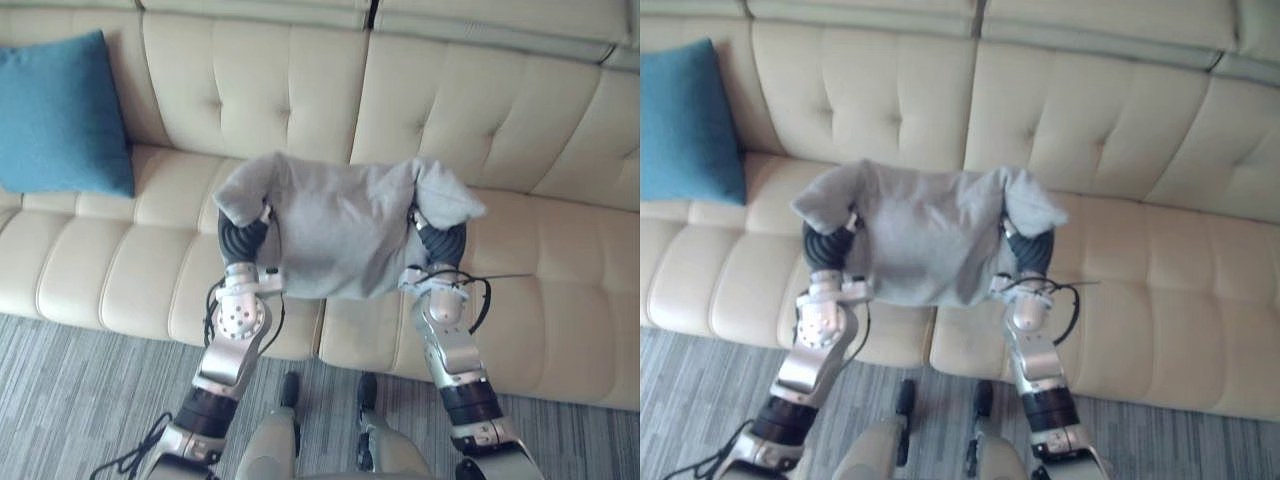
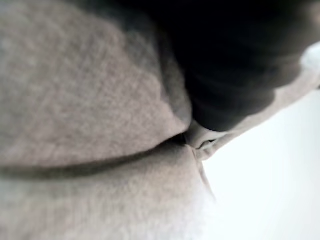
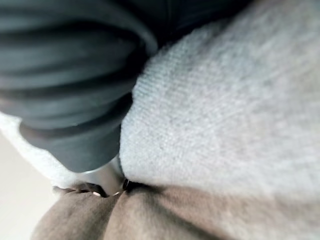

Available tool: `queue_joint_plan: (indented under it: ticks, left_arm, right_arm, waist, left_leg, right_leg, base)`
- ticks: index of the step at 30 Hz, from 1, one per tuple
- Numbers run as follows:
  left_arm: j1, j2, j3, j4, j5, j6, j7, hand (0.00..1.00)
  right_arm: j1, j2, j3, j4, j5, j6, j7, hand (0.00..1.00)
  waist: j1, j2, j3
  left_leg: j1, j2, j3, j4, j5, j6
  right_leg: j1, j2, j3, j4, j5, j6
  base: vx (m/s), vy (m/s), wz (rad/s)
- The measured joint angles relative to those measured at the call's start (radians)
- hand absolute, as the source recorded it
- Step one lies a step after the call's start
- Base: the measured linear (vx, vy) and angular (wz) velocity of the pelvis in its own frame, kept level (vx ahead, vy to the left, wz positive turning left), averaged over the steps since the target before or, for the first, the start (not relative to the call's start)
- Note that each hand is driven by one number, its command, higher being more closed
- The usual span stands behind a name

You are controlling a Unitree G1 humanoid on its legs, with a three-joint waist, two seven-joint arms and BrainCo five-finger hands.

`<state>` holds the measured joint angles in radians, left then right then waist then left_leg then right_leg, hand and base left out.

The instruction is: Pick up cushions and gather them together orderly.

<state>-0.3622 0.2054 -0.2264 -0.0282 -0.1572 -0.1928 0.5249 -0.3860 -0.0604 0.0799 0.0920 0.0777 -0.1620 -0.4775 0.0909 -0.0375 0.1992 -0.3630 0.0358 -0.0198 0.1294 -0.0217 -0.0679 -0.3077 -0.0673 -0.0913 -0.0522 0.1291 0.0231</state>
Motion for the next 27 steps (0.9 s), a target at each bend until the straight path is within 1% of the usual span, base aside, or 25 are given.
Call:
queue_joint_plan:
  ticks: [1,2,3,4,5,6,7,8,9,10,11,14,15,16,17,18,23,25,27]
  left_arm:
    - [-0.069,0.024,0.005,0.037,0.0,-0.001,0.012,1.0]
    - [-0.161,0.055,0.017,0.091,-0.001,-0.003,0.026,1.0]
    - [-0.195,0.066,0.019,0.114,-0.001,-0.004,0.03,1.0]
    - [-0.277,0.091,0.02,0.173,-0.002,-0.005,0.039,1.0]
    - [-0.355,0.105,0.031,0.22,-0.003,-0.008,0.04,1.0]
    - [-0.388,0.111,0.039,0.239,-0.005,-0.01,0.041,1.0]
    - [-0.451,0.124,0.054,0.282,-0.007,-0.018,0.041,1.0]
    - [-0.496,0.138,0.055,0.319,-0.019,-0.025,0.041,1.0]
    - [-0.52,0.142,0.058,0.342,-0.023,-0.028,0.041,1.0]
    - [-0.563,0.15,0.069,0.387,-0.027,-0.035,0.04,1.0]
    - [-0.606,0.166,0.075,0.433,-0.042,-0.04,0.04,1.0]
    - [-0.686,0.176,0.08,0.51,-0.058,-0.052,0.039,1.0]
    - [-0.722,0.176,0.09,0.533,-0.061,-0.069,0.039,1.0]
    - [-0.747,0.176,0.106,0.56,-0.061,-0.079,0.038,1.0]
    - [-0.761,0.175,0.119,0.582,-0.062,-0.084,0.039,0.0]
    - [-0.766,0.175,0.132,0.593,-0.063,-0.085,0.039,0.0]
    - [-0.789,0.172,0.198,0.646,-0.071,-0.089,0.04,0.0]
    - [-0.812,0.174,0.211,0.669,-0.07,-0.085,0.041,0.0]
    - [-0.847,0.177,0.211,0.698,-0.068,-0.08,0.04,0.0]
  right_arm:
    - [-0.053,-0.002,-0.004,0.015,0.0,0.0,-0.017,1.0]
    - [-0.139,-0.004,-0.018,0.06,-0.002,0.0,-0.031,1.0]
    - [-0.175,-0.007,-0.027,0.083,-0.002,0.0,-0.038,1.0]
    - [-0.253,-0.021,-0.044,0.137,-0.001,0.0,-0.051,1.0]
    - [-0.333,-0.031,-0.057,0.185,-0.002,0.0,-0.062,1.0]
    - [-0.376,-0.034,-0.067,0.209,-0.002,0.0,-0.067,1.0]
    - [-0.45,-0.048,-0.081,0.254,-0.001,0.0,-0.077,1.0]
    - [-0.502,-0.06,-0.081,0.292,-0.002,-0.002,-0.085,1.0]
    - [-0.528,-0.067,-0.081,0.312,-0.002,-0.003,-0.088,1.0]
    - [-0.576,-0.077,-0.085,0.344,-0.002,-0.003,-0.093,1.0]
    - [-0.627,-0.085,-0.089,0.378,-0.002,-0.003,-0.094,1.0]
    - [-0.706,-0.117,-0.087,0.445,-0.014,-0.009,-0.094,1.0]
    - [-0.744,-0.13,-0.087,0.467,-0.018,-0.021,-0.094,1.0]
    - [-0.777,-0.135,-0.084,0.491,-0.018,-0.027,-0.094,0.0]
    - [-0.793,-0.135,-0.084,0.507,-0.018,-0.03,-0.094,0.0]
    - [-0.804,-0.135,-0.084,0.52,-0.017,-0.033,-0.094,0.0]
    - [-0.819,-0.138,-0.09,0.529,0.005,-0.044,-0.094,0.0]
    - [-0.836,-0.138,-0.105,0.551,0.012,-0.046,-0.094,0.0]
    - [-0.861,-0.159,-0.118,0.584,0.027,-0.046,-0.094,0.0]
  waist:
    - [0.002,-0.001,0.019]
    - [0.004,-0.001,0.057]
    - [0.004,-0.001,0.066]
    - [0.003,-0.001,0.07]
    - [0.0,0.0,0.097]
    - [-0.002,0.0,0.113]
    - [-0.01,0.001,0.149]
    - [-0.014,0.0,0.157]
    - [-0.019,0.0,0.16]
    - [-0.028,-0.001,0.181]
    - [-0.034,0.0,0.209]
    - [-0.038,0.0,0.222]
    - [-0.038,0.0,0.225]
    - [-0.038,0.0,0.225]
    - [-0.038,0.0,0.225]
    - [-0.038,0.0,0.225]
    - [-0.041,-0.003,0.227]
    - [-0.041,-0.007,0.239]
    - [-0.041,-0.009,0.24]
  left_leg:
    - [-0.019,0.003,0.003,0.004,0.003,-0.002]
    - [-0.026,0.005,0.01,0.008,0.007,-0.004]
    - [-0.035,0.006,0.013,0.01,0.008,-0.004]
    - [-0.069,0.006,0.016,0.012,0.016,-0.006]
    - [-0.088,0.006,0.018,0.012,0.025,-0.006]
    - [-0.094,0.006,0.02,0.011,0.028,-0.006]
    - [-0.103,0.005,0.022,0.011,0.032,-0.006]
    - [-0.128,0.004,0.024,0.011,0.038,-0.006]
    - [-0.141,0.003,0.024,0.011,0.041,-0.006]
    - [-0.152,0.002,0.024,0.011,0.045,-0.006]
    - [-0.158,0.002,0.024,0.011,0.047,-0.006]
    - [-0.197,0.001,0.024,0.01,0.055,-0.003]
    - [-0.215,-0.002,0.027,0.01,0.058,-0.002]
    - [-0.227,-0.002,0.03,0.01,0.06,-0.001]
    - [-0.232,-0.002,0.033,0.01,0.06,-0.001]
    - [-0.236,-0.001,0.033,0.01,0.06,0.0]
    - [-0.267,-0.008,0.036,0.011,0.069,0.004]
    - [-0.267,-0.009,0.037,0.009,0.075,0.002]
    - [-0.265,-0.017,0.032,-0.018,0.094,0.0]
  right_leg:
    - [-0.019,0.002,0.005,0.0,0.007,-0.001]
    - [-0.03,0.006,0.015,0.0,0.018,-0.003]
    - [-0.038,0.007,0.018,0.0,0.021,-0.004]
    - [-0.071,0.008,0.022,-0.006,0.036,-0.001]
    - [-0.088,0.008,0.024,-0.017,0.055,0.0]
    - [-0.093,0.008,0.026,-0.023,0.065,0.002]
    - [-0.099,0.008,0.03,-0.031,0.075,0.003]
    - [-0.125,0.009,0.037,-0.035,0.091,0.006]
    - [-0.139,0.009,0.04,-0.035,0.095,0.006]
    - [-0.151,0.007,0.043,-0.035,0.1,0.011]
    - [-0.16,0.011,0.049,-0.036,0.118,0.02]
    - [-0.205,0.012,0.059,-0.036,0.139,0.03]
    - [-0.225,0.012,0.069,-0.036,0.144,0.032]
    - [-0.239,0.012,0.075,-0.036,0.151,0.038]
    - [-0.247,0.012,0.082,-0.036,0.158,0.041]
    - [-0.253,0.013,0.087,-0.036,0.166,0.044]
    - [-0.284,0.003,0.109,-0.036,0.166,0.044]
    - [-0.284,0.0,0.11,-0.036,0.164,0.046]
    - [-0.287,-0.012,0.109,-0.037,0.132,0.07]
  base:
    - [-0.07,-0.036,-0.17]
    - [-0.09,-0.043,-0.18]
    - [-0.1,-0.04,-0.17]
    - [-0.09,-0.038,-0.1]
    - [-0.09,-0.035,-0.1]
    - [-0.07,-0.023,-0.09]
    - [-0.08,-0.015,-0.12]
    - [-0.08,-0.01,-0.09]
    - [-0.06,-0.002,-0.07]
    - [-0.04,0.009,-0.09]
    - [-0.05,0.016,-0.14]
    - [-0.04,0.021,-0.1]
    - [-0.03,0.033,-0.07]
    - [-0.04,0.052,-0.1]
    - [-0.03,0.046,-0.13]
    - [-0.03,0.047,-0.09]
    - [-0.02,0.029,-0.01]
    - [-0.05,0.008,0.04]
    - [-0.07,-0.011,0.17]
